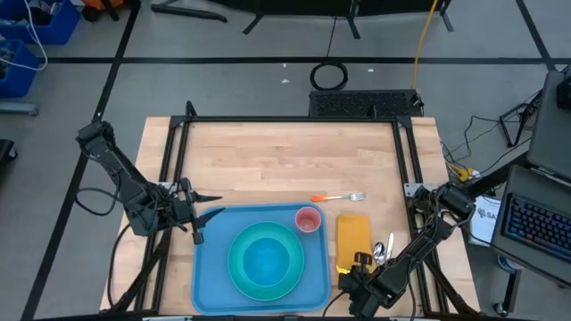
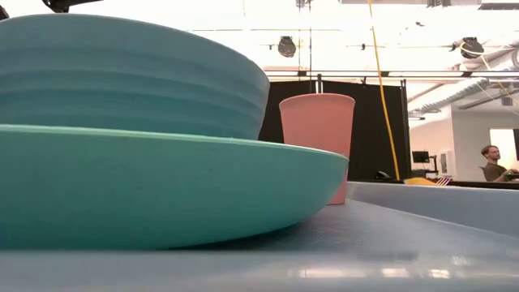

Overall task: Set up tray
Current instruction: Put the yellow table napkin on the serving tray to the left of the light blue plate

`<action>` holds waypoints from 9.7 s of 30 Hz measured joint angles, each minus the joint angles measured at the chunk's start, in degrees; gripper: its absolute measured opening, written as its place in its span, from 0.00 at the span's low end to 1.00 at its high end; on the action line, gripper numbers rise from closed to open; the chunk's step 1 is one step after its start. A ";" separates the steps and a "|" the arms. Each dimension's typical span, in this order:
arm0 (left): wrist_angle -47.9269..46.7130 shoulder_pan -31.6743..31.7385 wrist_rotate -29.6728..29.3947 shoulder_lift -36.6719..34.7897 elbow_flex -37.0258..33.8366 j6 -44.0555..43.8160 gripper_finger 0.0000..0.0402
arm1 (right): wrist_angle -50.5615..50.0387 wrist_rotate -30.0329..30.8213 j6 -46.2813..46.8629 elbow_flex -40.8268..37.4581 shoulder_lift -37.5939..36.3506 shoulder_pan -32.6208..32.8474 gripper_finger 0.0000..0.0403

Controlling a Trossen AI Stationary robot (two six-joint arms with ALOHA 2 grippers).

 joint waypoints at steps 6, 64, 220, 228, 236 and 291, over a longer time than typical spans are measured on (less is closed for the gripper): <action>-0.73 0.00 0.00 0.00 0.00 -1.30 0.37 | -0.66 1.31 -1.44 -0.09 0.09 -0.28 0.38; -5.35 0.00 -0.06 0.11 0.00 -7.67 0.37 | 2.46 1.82 -2.27 -4.88 -0.13 -2.27 0.02; -7.97 16.89 31.99 4.71 0.02 -16.53 0.72 | 28.22 3.66 -58.03 12.62 -22.09 -37.20 0.00; -4.94 19.75 34.11 9.79 0.02 -16.13 0.73 | 29.20 2.31 -57.99 12.56 -20.67 -37.48 0.00; -3.64 21.38 34.34 11.75 0.02 -16.33 0.63 | 29.99 0.89 -58.16 12.57 -19.95 -37.55 0.00; -17.32 0.70 26.83 11.72 0.02 -55.84 0.02 | 52.61 -24.59 -57.14 12.43 -4.17 -47.37 0.00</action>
